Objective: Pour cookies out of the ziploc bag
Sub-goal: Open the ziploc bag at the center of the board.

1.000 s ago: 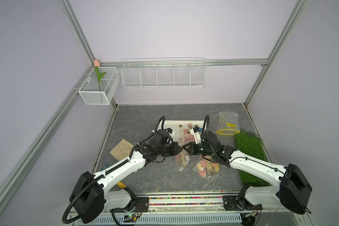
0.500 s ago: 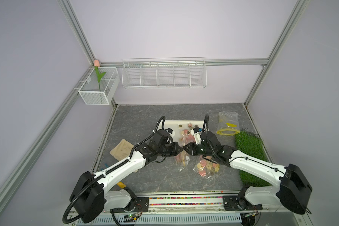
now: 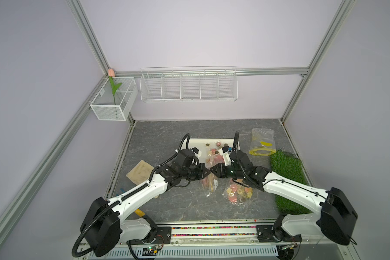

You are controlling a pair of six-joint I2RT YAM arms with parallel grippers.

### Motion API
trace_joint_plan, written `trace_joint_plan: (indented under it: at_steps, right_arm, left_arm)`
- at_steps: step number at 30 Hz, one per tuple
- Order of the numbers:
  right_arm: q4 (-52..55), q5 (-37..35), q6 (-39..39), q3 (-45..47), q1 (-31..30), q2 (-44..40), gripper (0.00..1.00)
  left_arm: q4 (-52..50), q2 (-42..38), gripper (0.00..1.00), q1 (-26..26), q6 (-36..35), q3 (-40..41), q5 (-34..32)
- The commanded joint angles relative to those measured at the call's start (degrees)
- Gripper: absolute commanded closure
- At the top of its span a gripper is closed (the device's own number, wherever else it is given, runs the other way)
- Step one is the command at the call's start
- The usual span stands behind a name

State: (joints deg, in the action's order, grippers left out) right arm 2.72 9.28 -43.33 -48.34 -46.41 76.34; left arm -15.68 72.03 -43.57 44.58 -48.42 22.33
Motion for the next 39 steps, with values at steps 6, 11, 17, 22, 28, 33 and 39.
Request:
trace_joint_plan:
  at_steps: [6, 11, 17, 22, 28, 33, 39]
  right_arm:
    - [-2.9, 1.8, -1.4, -1.6, 0.1, 1.7, 0.78]
    - [-3.6, 2.7, -1.7, -1.7, 0.0, 2.0, 0.83]
    - [-3.8, 3.5, -1.8, -1.7, 0.0, 1.6, 0.94]
    - [-5.6, 3.0, -2.6, 0.1, 0.0, -0.2, 0.93]
    - [-4.8, 2.3, -2.1, 0.5, 0.0, -1.5, 0.93]
    - [-4.8, 1.7, -2.1, 1.1, 0.0, -2.4, 0.93]
    - [-2.1, -0.6, -0.4, 0.7, 0.1, -3.0, 0.93]
  left_arm:
    - [0.1, -0.9, 1.00, -0.5, 0.2, -0.6, 0.3]
    - [-0.2, -1.1, 1.00, -0.5, -0.1, -0.5, 0.1]
    - [-0.7, -1.3, 1.00, -0.5, -0.6, -0.5, -1.3]
    - [-0.4, -0.6, 0.88, -0.5, -0.4, -0.5, -0.8]
    - [0.2, -0.4, 1.00, -0.5, -0.1, -0.3, -0.7]
    - [-0.3, -0.6, 1.00, -0.5, 0.0, -0.6, -1.3]
    - [-2.2, -1.7, 1.00, -0.5, -0.3, -1.1, -2.4]
